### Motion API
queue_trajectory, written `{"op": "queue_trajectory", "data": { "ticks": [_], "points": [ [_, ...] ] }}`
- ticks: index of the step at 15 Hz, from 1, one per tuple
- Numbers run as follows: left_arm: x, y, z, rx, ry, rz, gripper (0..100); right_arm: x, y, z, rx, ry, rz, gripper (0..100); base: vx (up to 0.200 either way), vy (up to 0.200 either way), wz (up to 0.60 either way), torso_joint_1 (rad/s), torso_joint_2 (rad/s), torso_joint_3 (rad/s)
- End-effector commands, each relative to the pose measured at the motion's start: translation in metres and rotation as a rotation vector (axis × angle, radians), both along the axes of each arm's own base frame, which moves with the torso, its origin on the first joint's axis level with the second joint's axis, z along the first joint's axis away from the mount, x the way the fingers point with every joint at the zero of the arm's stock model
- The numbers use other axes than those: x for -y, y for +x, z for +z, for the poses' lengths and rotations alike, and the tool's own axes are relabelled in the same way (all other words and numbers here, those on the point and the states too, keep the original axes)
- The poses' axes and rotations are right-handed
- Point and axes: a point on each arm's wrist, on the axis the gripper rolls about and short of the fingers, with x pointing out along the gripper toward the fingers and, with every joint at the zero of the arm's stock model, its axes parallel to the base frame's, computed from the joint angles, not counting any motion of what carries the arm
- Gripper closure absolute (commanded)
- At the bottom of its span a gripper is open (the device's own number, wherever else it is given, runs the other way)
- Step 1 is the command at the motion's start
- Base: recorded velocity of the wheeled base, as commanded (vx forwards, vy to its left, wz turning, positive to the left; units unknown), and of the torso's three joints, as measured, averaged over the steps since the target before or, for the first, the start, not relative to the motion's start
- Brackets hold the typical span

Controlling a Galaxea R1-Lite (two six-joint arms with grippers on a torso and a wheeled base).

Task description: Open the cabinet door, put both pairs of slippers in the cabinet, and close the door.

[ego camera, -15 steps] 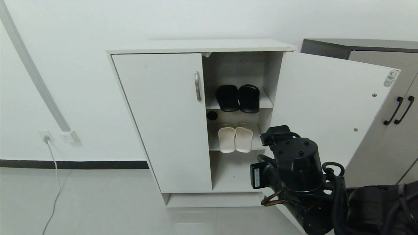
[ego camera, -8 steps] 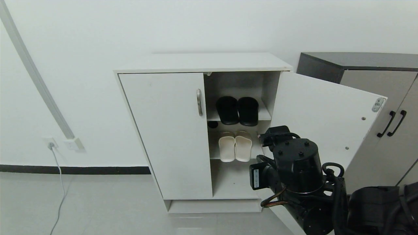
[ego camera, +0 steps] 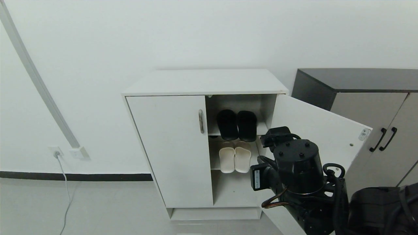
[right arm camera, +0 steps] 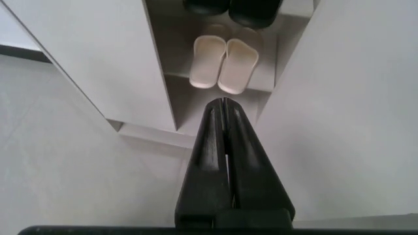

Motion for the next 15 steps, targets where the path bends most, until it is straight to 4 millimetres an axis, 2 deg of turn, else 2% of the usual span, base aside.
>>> {"op": "queue_trajectory", "data": {
  "ticks": [1, 8, 15],
  "points": [
    [0.0, 0.0, 0.0001, -0.001, -0.001, 0.0, 100, -0.0001, 0.0, 0.0, 0.0, 0.0, 0.0, 100, 0.0, 0.0, 0.0, 0.163, -0.49, -0.315],
    [0.0, 0.0, 0.0001, -0.001, -0.001, 0.0, 100, 0.0006, -0.0005, -0.0007, -0.002, -0.002, 0.0, 100, 0.0, 0.0, 0.0, 0.187, -0.51, -0.318],
    [0.0, 0.0, 0.0001, -0.001, -0.001, 0.0, 100, 0.0003, -0.0009, -0.0024, -0.005, -0.007, 0.002, 100, 0.0, 0.0, 0.0, 0.237, -0.55, -0.323]
  ]
}}
